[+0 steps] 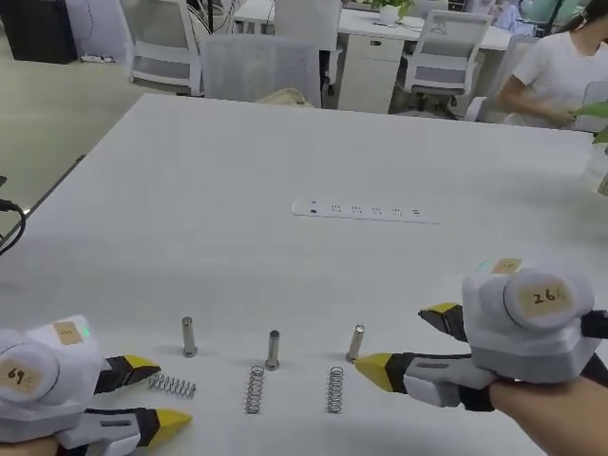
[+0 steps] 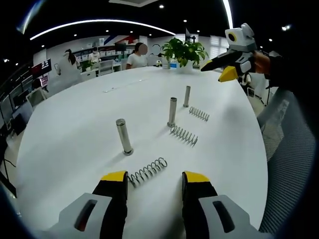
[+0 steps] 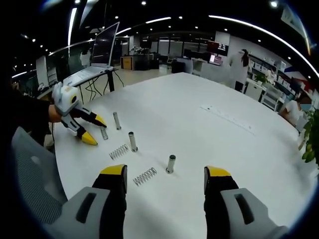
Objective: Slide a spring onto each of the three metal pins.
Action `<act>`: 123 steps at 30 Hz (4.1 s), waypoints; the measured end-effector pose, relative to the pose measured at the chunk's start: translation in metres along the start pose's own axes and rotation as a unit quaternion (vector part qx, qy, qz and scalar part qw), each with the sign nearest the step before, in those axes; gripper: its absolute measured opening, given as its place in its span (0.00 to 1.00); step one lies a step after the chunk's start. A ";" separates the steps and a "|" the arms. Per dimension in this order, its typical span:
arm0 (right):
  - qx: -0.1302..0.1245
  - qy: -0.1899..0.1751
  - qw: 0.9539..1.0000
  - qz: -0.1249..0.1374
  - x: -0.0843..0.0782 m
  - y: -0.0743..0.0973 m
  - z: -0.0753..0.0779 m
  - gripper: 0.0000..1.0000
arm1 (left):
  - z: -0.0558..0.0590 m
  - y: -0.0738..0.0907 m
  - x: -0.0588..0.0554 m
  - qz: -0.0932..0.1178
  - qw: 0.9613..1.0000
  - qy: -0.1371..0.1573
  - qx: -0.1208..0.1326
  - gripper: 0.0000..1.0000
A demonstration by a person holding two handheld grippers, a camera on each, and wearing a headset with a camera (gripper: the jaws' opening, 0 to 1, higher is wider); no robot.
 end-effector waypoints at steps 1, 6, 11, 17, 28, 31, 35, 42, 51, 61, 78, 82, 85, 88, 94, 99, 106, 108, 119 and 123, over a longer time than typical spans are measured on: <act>0.001 0.000 1.000 0.001 0.000 0.000 0.000 0.61 | 0.000 0.000 -0.001 -0.005 1.000 -0.001 0.001 0.37; 0.004 -0.001 1.000 0.005 0.001 -0.001 -0.002 0.60 | 0.000 0.003 -0.004 -0.012 1.000 -0.006 0.003 0.29; 0.006 0.000 1.000 0.006 0.002 -0.001 -0.001 0.59 | -0.001 0.005 -0.006 -0.016 1.000 -0.007 0.009 0.22; 0.008 -0.001 1.000 0.007 0.002 -0.002 -0.001 0.59 | 0.000 0.006 -0.007 -0.017 0.999 -0.022 0.017 0.09; 0.012 0.002 1.000 0.004 0.002 -0.003 -0.002 0.58 | 0.004 0.008 -0.007 -0.021 0.999 -0.028 0.021 0.04; 0.014 0.002 1.000 0.005 0.002 -0.003 -0.003 0.58 | 0.004 0.007 -0.006 -0.019 0.999 -0.032 0.022 0.11; 0.014 0.003 1.000 0.005 0.002 -0.003 -0.003 0.57 | 0.004 0.006 -0.005 -0.018 0.999 -0.039 0.020 0.10; 0.015 0.002 1.000 0.006 0.002 -0.002 -0.002 0.56 | 0.006 0.004 -0.004 -0.019 0.998 -0.049 0.018 0.03; 0.018 0.004 1.000 0.011 0.004 -0.001 -0.005 0.56 | 0.009 0.007 -0.004 -0.016 0.998 -0.053 0.018 0.03; 0.027 0.012 0.999 0.020 0.004 0.006 -0.007 0.52 | 0.020 0.013 0.002 -0.009 0.998 -0.067 0.006 0.03; 0.067 0.031 0.997 0.033 0.009 0.018 -0.017 0.47 | 0.041 0.034 0.030 0.031 0.995 -0.092 0.004 0.03; 0.080 0.036 0.995 0.041 0.013 0.021 -0.021 0.46 | 0.045 0.039 0.036 0.040 0.994 -0.101 0.003 0.03; 0.089 0.049 0.994 0.043 0.015 0.022 -0.025 0.44 | 0.049 0.042 0.041 0.044 0.993 -0.108 0.002 0.03; 0.114 0.057 0.991 0.045 0.018 0.022 -0.031 0.42 | 0.052 0.045 0.045 0.050 0.992 -0.115 -0.001 0.03; 0.141 0.069 0.987 0.045 0.020 0.018 -0.042 0.39 | 0.060 0.050 0.053 0.060 0.990 -0.131 -0.009 0.03; 0.173 0.078 0.981 0.048 0.023 0.016 -0.050 0.35 | 0.068 0.053 0.059 0.065 0.987 -0.143 -0.017 0.03; 0.206 0.086 0.974 0.049 0.023 0.015 -0.059 0.32 | 0.078 0.056 0.069 0.073 0.984 -0.161 -0.033 0.03; 0.218 0.090 0.971 0.048 0.023 0.015 -0.062 0.31 | 0.081 0.057 0.071 0.076 0.983 -0.165 -0.038 0.03; 0.262 0.106 0.958 0.043 0.019 0.015 -0.075 0.25 | 0.096 0.059 0.081 0.088 0.977 -0.186 -0.064 0.03; 0.281 0.104 0.953 0.047 0.019 0.016 -0.078 0.25 | 0.100 0.060 0.084 0.090 0.975 -0.192 -0.072 0.03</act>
Point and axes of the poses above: the centre of the closed fingertips' face, and the gripper's own axes: y roughly backward along the fingers, z roughly to its right, x roughly out of its top, the point moved 10 cm from there along y, roughly backward along the fingers, and after that the axes turned 8 degrees about -z, right-handed, at the moved point
